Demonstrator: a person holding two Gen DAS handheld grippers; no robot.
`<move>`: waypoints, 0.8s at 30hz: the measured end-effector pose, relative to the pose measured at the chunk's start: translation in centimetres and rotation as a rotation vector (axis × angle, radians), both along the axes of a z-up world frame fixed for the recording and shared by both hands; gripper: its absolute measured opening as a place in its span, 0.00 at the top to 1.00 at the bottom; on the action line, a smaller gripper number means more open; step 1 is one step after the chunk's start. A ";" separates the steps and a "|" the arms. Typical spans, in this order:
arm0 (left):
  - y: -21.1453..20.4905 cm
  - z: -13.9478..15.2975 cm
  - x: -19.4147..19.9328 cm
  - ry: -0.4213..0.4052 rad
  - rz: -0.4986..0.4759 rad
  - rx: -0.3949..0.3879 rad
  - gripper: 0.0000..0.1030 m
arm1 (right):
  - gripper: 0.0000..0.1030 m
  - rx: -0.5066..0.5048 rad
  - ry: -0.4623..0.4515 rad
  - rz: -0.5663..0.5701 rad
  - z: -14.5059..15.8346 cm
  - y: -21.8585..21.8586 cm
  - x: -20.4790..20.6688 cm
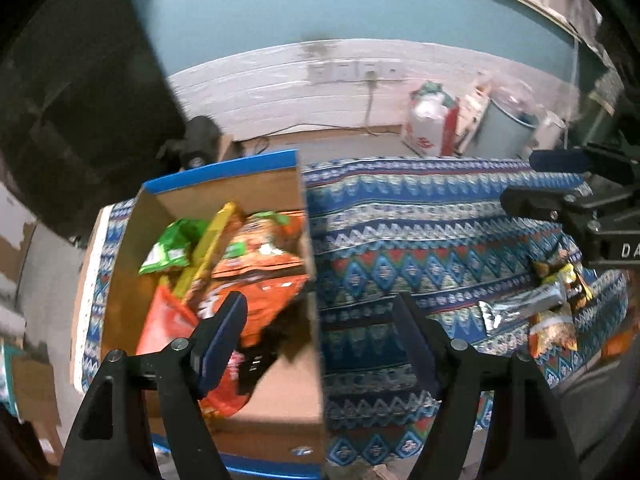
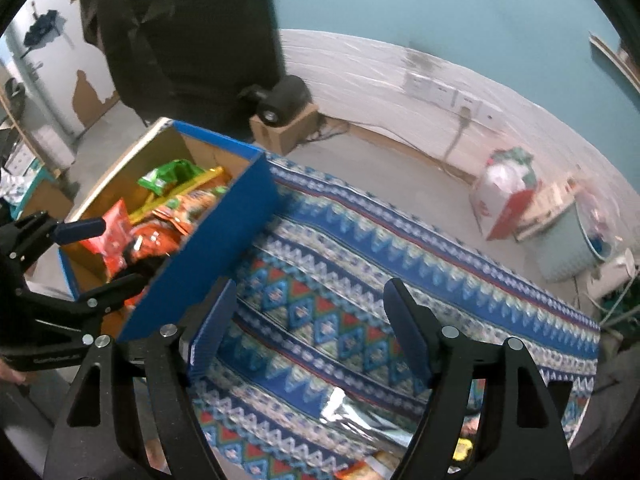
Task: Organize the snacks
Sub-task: 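Move both grippers from the box back to the snack pile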
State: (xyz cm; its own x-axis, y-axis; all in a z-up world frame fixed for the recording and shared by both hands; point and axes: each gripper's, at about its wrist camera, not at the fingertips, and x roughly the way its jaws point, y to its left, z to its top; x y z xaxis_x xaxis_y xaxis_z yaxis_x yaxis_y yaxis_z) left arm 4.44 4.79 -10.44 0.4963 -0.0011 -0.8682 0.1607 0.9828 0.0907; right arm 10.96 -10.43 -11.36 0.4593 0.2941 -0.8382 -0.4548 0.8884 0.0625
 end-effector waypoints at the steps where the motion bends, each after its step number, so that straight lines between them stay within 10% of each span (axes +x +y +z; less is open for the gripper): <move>1: -0.6 -0.1 0.0 0.004 -0.013 0.003 0.26 | 0.26 0.000 0.000 -0.007 0.0 -0.5 -0.1; 24: -16.6 -4.2 -0.4 0.104 -0.406 0.017 0.25 | 0.26 -0.010 0.082 -0.276 -3.0 -16.3 -3.7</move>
